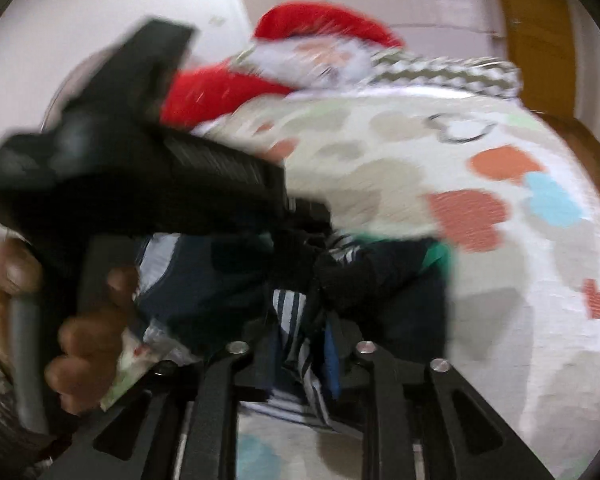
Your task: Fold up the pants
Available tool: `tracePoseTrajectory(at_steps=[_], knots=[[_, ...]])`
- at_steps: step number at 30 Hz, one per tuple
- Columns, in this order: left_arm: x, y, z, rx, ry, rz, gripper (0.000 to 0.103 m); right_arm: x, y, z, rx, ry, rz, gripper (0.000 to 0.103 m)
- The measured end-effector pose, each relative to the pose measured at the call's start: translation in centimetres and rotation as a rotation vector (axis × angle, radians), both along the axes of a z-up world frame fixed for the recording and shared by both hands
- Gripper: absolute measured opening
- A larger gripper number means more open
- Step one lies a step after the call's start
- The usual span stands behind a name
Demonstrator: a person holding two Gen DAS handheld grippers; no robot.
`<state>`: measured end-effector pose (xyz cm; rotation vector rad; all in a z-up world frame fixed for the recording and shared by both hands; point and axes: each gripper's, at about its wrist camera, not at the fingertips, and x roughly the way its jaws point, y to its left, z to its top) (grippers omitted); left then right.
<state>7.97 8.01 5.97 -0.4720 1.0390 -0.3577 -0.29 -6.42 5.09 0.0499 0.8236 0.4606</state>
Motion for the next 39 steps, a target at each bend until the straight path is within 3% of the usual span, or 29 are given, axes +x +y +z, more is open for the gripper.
tracePoseTrajectory(at_steps=[1, 6, 10, 12, 13, 14, 16, 19, 22, 25, 29, 34, 36, 37, 38, 39], knots=[[-1.6, 1.6, 0.6, -0.005, -0.033, 0.052, 0.066, -0.2, 0.7, -0.3, 0.008, 0.016, 0.033, 0.041], [-6.9, 5.2, 2.2, 0.144, -0.11, 0.207, 0.068, -2.1, 0.7, 1.2, 0.088, 0.047, 0.117, 0.049], [-9.0, 7.4, 1.0, 0.171, -0.096, 0.27, 0.068, -2.3, -2.6, 3.2, 0.076, 0.017, 0.019, 0.049], [-9.5, 8.3, 0.1, 0.14, -0.073, 0.282, 0.068, -1.8, -3.6, 3.8, 0.005, -0.005, -0.087, 0.049], [-9.6, 8.7, -0.4, 0.13, -0.057, 0.29, 0.068, -1.4, -3.8, 4.0, -0.026, -0.007, -0.128, 0.047], [-9.8, 9.0, -0.6, 0.127, -0.051, 0.295, 0.068, -0.6, -4.1, 4.0, -0.047, -0.005, -0.171, 0.034], [-10.4, 9.4, -0.6, 0.145, -0.054, 0.303, 0.068, 1.4, -3.6, 3.6, -0.064, 0.025, -0.195, 0.017], [-11.1, 9.6, -0.4, 0.218, -0.073, 0.331, 0.068, 3.3, -1.7, 2.4, -0.079, 0.062, -0.176, 0.017], [-11.3, 10.6, -0.6, 0.255, -0.07, 0.372, 0.068, 6.3, 0.9, -0.7, -0.067, 0.163, -0.13, 0.017], [-11.6, 12.0, -1.0, 0.234, -0.052, 0.404, 0.068, 6.2, 1.8, -2.0, -0.066, 0.208, -0.111, 0.018], [-11.8, 13.2, -1.9, 0.231, -0.035, 0.442, 0.068, 5.4, 0.3, 0.2, 0.032, 0.207, -0.104, 0.019], [-11.3, 12.6, -3.8, 0.254, 0.027, 0.427, 0.068, 3.2, -0.3, 1.6, 0.081, 0.179, -0.13, 0.02], [-11.2, 12.3, -4.2, 0.274, 0.035, 0.421, 0.068, 2.6, -0.2, 0.6, 0.093, 0.201, -0.142, 0.024], [-11.4, 12.3, -4.2, 0.273, 0.034, 0.419, 0.068, 2.3, -0.1, -0.4, 0.09, 0.228, -0.148, 0.033], [-11.6, 12.5, -3.9, 0.256, 0.032, 0.418, 0.068, 2.1, 0.0, -1.4, 0.076, 0.255, -0.154, 0.04], [-11.8, 12.8, -3.7, 0.233, 0.026, 0.421, 0.068, 2.0, 0.0, -2.2, 0.067, 0.271, -0.155, 0.04]])
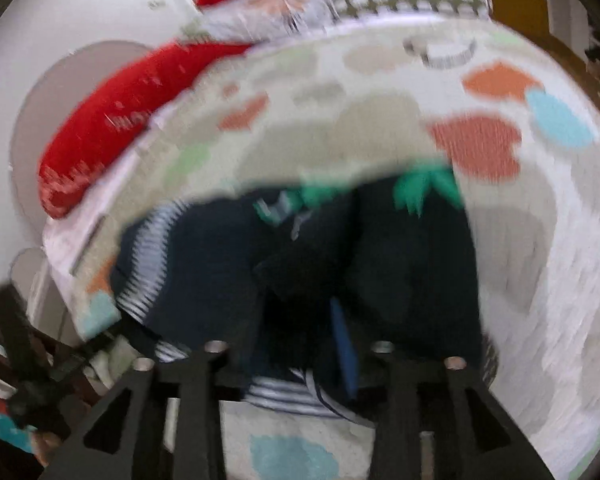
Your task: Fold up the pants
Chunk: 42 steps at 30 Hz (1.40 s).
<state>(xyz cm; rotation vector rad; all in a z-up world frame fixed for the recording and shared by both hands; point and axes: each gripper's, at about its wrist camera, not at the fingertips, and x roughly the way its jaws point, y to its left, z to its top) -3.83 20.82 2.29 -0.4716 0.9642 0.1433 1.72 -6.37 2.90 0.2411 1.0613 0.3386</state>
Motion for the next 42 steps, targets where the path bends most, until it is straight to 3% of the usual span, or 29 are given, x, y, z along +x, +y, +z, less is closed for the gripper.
tracePoseTrajectory(at_steps=[2, 8, 15, 17, 20, 22, 28, 30, 32, 34, 42], knots=[[-0.7, 1.2, 0.7, -0.034, -0.033, 0.032, 0.068, -0.3, 0.1, 0.0, -0.005, -0.019, 0.003, 0.04], [-2.4, 5.7, 1.0, -0.031, -0.051, 0.198, 0.068, -1.1, 2.5, 4.5, -0.031, -0.104, 0.089, 0.046], [-4.7, 9.2, 0.4, -0.108, -0.071, 0.268, 0.068, 0.5, 12.2, 5.6, -0.101, -0.08, 0.291, 0.057], [-5.2, 9.7, 0.6, -0.12, -0.084, 0.283, 0.068, 1.6, 16.2, 5.3, -0.159, -0.075, 0.344, 0.069], [-5.9, 10.7, 0.8, -0.158, -0.107, 0.295, 0.068, 3.1, 21.5, 4.4, -0.262, -0.056, 0.406, 0.072], [-6.3, 11.4, 0.8, -0.169, -0.116, 0.303, 0.068, 3.7, 25.4, 2.9, -0.387, -0.045, 0.451, 0.072], [-7.3, 13.0, 0.0, -0.21, -0.117, 0.318, 0.068, 3.5, 30.1, -1.7, -0.667, -0.055, 0.529, 0.08], [-7.4, 13.1, -0.3, -0.233, -0.117, 0.314, 0.068, 3.7, 30.0, -2.1, -0.68, -0.051, 0.513, 0.073], [-7.3, 12.9, -0.4, -0.238, -0.119, 0.308, 0.068, 4.1, 29.1, -1.5, -0.664, -0.043, 0.467, 0.043], [-7.1, 12.5, -0.2, -0.238, -0.124, 0.294, 0.068, 4.6, 27.9, -0.6, -0.612, -0.033, 0.438, 0.031], [-4.6, 7.2, 0.2, -0.202, -0.118, 0.127, 0.069, 5.0, 23.1, 3.0, -0.35, -0.026, 0.347, 0.027]])
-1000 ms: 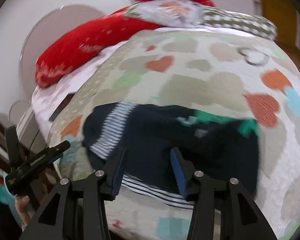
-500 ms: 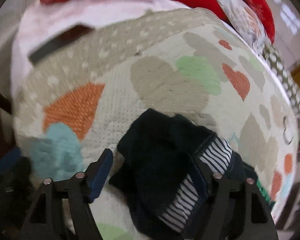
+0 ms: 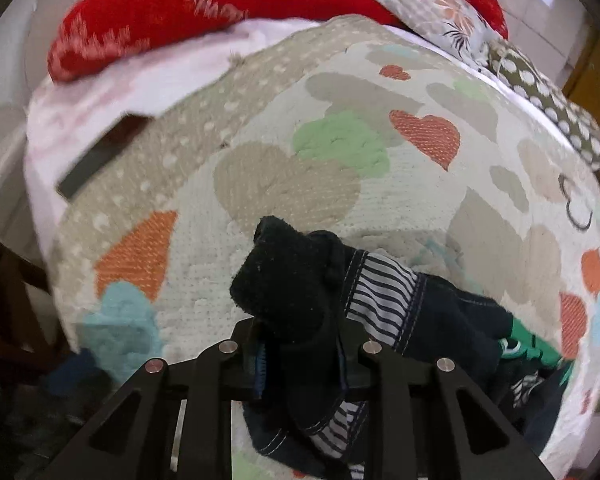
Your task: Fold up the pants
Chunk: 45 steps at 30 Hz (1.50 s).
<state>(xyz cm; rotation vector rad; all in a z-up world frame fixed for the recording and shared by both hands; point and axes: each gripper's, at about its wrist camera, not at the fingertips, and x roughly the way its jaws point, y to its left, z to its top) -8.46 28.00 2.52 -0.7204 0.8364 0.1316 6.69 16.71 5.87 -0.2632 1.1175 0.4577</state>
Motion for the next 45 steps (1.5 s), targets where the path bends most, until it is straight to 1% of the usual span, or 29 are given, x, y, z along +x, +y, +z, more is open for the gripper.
tracePoseTrajectory(at_steps=[3, 5, 7, 9, 12, 16, 17, 19, 20, 21, 22, 23, 25, 26, 27, 28, 29, 30, 31, 33, 34, 35, 37, 40, 42, 43, 44, 45], knots=[[1.7, -2.5, -0.6, 0.012, 0.022, -0.086, 0.069, -0.4, -1.7, 1.2, 0.077, 0.019, -0.025, 0.027], [2.2, -3.5, -0.7, 0.009, 0.029, -0.109, 0.069, -0.8, -3.0, 2.1, 0.127, 0.028, -0.04, 0.027], [2.4, -4.5, -0.2, 0.01, 0.016, -0.141, 0.069, -1.2, -4.6, 3.1, 0.175, 0.026, -0.056, 0.027], [2.4, -5.4, 0.4, 0.013, 0.003, -0.162, 0.069, -1.5, -7.0, 4.1, 0.23, 0.02, -0.077, 0.027], [2.6, -6.8, 1.1, 0.03, 0.003, -0.194, 0.069, -1.6, -11.0, 5.1, 0.283, -0.001, -0.135, 0.027], [3.5, -8.6, 1.4, 0.04, 0.022, -0.236, 0.069, -1.8, -17.3, 5.2, 0.349, -0.012, -0.236, 0.027], [3.6, -9.0, 1.4, 0.042, 0.027, -0.245, 0.069, -1.8, -18.7, 4.9, 0.365, -0.009, -0.256, 0.029], [3.9, -10.1, 1.5, 0.054, 0.036, -0.272, 0.069, -1.9, -21.3, 4.1, 0.381, -0.009, -0.291, 0.036], [4.1, -10.6, 1.6, 0.064, 0.04, -0.281, 0.069, -2.3, -22.8, 3.7, 0.362, -0.034, -0.328, 0.045], [4.3, -11.2, 1.8, 0.079, 0.044, -0.294, 0.069, -2.6, -23.7, 3.6, 0.343, -0.055, -0.351, 0.05], [4.6, -12.0, 2.0, 0.094, 0.046, -0.313, 0.069, -3.0, -25.0, 3.5, 0.32, -0.083, -0.38, 0.06], [4.9, -12.7, 2.3, 0.106, 0.046, -0.33, 0.069, -3.3, -25.9, 3.5, 0.309, -0.097, -0.399, 0.063], [5.7, -14.1, 2.9, 0.139, 0.043, -0.356, 0.069, -4.1, -28.4, 4.0, 0.31, -0.141, -0.465, 0.063], [6.2, -14.9, 3.1, 0.154, 0.038, -0.369, 0.069, -4.3, -29.4, 4.4, 0.327, -0.158, -0.477, 0.061], [6.7, -16.1, 3.2, 0.171, 0.03, -0.388, 0.069, -4.6, -29.9, 4.8, 0.351, -0.172, -0.472, 0.057], [7.1, -16.8, 3.1, 0.184, 0.03, -0.399, 0.069, -4.9, -30.2, 5.3, 0.38, -0.181, -0.454, 0.046], [7.4, -17.7, 2.7, 0.201, 0.036, -0.414, 0.069, -5.0, -30.2, 5.4, 0.394, -0.179, -0.441, 0.045], [7.9, -18.9, 1.9, 0.216, 0.058, -0.44, 0.069, -5.1, -30.2, 5.5, 0.406, -0.175, -0.427, 0.045], [8.1, -19.7, 1.1, 0.215, 0.079, -0.461, 0.069, -5.1, -30.2, 5.4, 0.415, -0.171, -0.416, 0.045], [8.3, -20.9, -0.5, 0.194, 0.128, -0.497, 0.069, -5.3, -30.1, 4.9, 0.412, -0.181, -0.414, 0.046], [8.3, -21.2, -0.9, 0.194, 0.137, -0.498, 0.069, -5.4, -30.0, 4.5, 0.4, -0.18, -0.418, 0.051], [8.2, -21.4, -1.1, 0.208, 0.136, -0.494, 0.069, -5.4, -30.0, 3.7, 0.392, -0.17, -0.427, 0.057], [8.1, -21.8, -1.0, 0.239, 0.129, -0.5, 0.069, -5.0, -29.9, 2.3, 0.412, -0.131, -0.426, 0.06], [8.3, -21.5, -0.9, 0.227, 0.14, -0.497, 0.069, -4.4, -28.9, 0.8, 0.438, -0.07, -0.405, 0.06], [8.3, -21.5, -0.9, 0.22, 0.145, -0.494, 0.069, -4.1, -28.2, 0.1, 0.44, -0.058, -0.393, 0.06], [8.3, -21.5, -0.9, 0.223, 0.146, -0.493, 0.069, -3.9, -27.9, -0.3, 0.445, -0.047, -0.388, 0.04], [8.2, -21.4, -0.7, 0.222, 0.148, -0.492, 0.069, -3.7, -27.8, -0.6, 0.456, -0.029, -0.381, 0.018], [8.1, -21.2, -0.4, 0.209, 0.145, -0.491, 0.069, -3.6, -27.8, -0.8, 0.471, -0.014, -0.38, 0.018]])
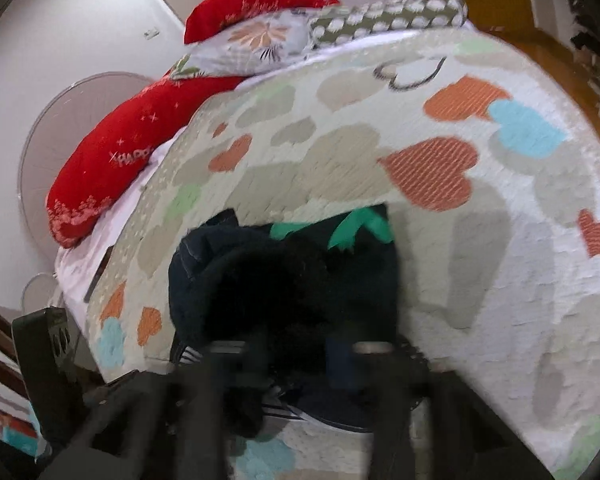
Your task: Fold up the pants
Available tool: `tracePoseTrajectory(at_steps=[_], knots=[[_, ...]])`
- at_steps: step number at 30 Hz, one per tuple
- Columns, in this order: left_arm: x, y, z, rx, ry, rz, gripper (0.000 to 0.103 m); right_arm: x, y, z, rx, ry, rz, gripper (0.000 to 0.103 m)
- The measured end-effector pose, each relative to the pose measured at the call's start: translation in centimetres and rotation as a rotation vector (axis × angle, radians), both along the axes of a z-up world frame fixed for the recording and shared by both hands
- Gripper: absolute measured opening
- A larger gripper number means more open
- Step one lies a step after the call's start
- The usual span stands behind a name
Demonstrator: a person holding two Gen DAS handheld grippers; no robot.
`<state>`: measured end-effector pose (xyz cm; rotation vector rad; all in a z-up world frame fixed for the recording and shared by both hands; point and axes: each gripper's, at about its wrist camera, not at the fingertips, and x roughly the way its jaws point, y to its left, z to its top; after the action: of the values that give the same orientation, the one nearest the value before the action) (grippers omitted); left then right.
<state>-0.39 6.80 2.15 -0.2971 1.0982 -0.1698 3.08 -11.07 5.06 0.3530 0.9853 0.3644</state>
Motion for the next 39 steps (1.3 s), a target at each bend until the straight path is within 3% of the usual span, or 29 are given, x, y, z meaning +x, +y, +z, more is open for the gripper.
tracePoseTrajectory(at_steps=[6, 10, 14, 16, 18, 20, 23, 24, 25, 26, 29, 30, 32, 36, 37, 39], knots=[[-0.3, 1.7, 3.5, -0.121, -0.082, 0.011, 0.069, -0.6, -2.6, 1.4, 0.05, -0.052, -0.055, 0.016], [0.8, 2.5, 3.7, -0.074, -0.094, 0.067, 0.069, -0.4, -4.4, 1.7, 0.011, -0.054, -0.116, 0.016], [2.2, 2.1, 1.3, -0.057, -0.028, 0.074, 0.069, 0.5, -5.1, 0.9, -0.068, -0.025, -0.143, 0.017], [2.3, 1.4, -0.2, -0.049, 0.012, 0.057, 0.069, 0.7, -4.8, 0.6, -0.093, -0.013, -0.12, 0.021], [2.0, 1.0, -0.2, -0.012, 0.003, 0.045, 0.069, 0.3, -5.2, 1.2, -0.1, -0.03, -0.136, 0.037], [1.6, 1.3, 0.8, -0.025, 0.001, 0.035, 0.069, -0.7, -5.9, 2.8, -0.127, -0.084, -0.172, 0.06], [1.1, 2.1, 3.2, -0.068, -0.068, 0.053, 0.069, -2.2, -6.5, 5.3, -0.154, -0.181, -0.231, 0.06], [1.4, 2.1, 4.1, -0.065, -0.094, 0.059, 0.069, -2.8, -6.8, 6.3, -0.115, -0.226, -0.237, 0.059], [1.8, 2.0, 4.5, -0.061, -0.099, 0.06, 0.069, -3.2, -6.9, 7.0, -0.032, -0.257, -0.21, 0.051], [2.5, 1.9, 4.7, -0.058, -0.094, 0.062, 0.069, -3.0, -7.0, 7.2, 0.056, -0.254, -0.174, 0.044], [4.8, 0.9, 4.4, -0.072, -0.083, 0.059, 0.069, -0.5, -6.5, 5.5, 0.304, -0.12, -0.076, 0.043], [5.7, 0.4, 4.1, -0.058, -0.077, 0.063, 0.069, 0.4, -6.2, 4.6, 0.33, -0.072, -0.062, 0.043], [7.5, -0.7, 3.4, -0.05, -0.056, 0.058, 0.069, 2.3, -5.4, 2.4, 0.288, -0.006, -0.073, 0.043], [11.0, -2.8, 0.4, 0.012, 0.04, 0.039, 0.07, 5.9, -5.8, -2.3, 0.065, 0.085, -0.218, 0.043], [10.9, -3.0, 0.1, 0.027, 0.046, 0.037, 0.07, 6.3, -6.3, -3.2, 0.041, 0.102, -0.245, 0.042], [10.0, -2.7, 1.2, 0.019, 0.019, 0.034, 0.069, 6.0, -7.4, -3.5, 0.101, 0.109, -0.258, 0.042]])
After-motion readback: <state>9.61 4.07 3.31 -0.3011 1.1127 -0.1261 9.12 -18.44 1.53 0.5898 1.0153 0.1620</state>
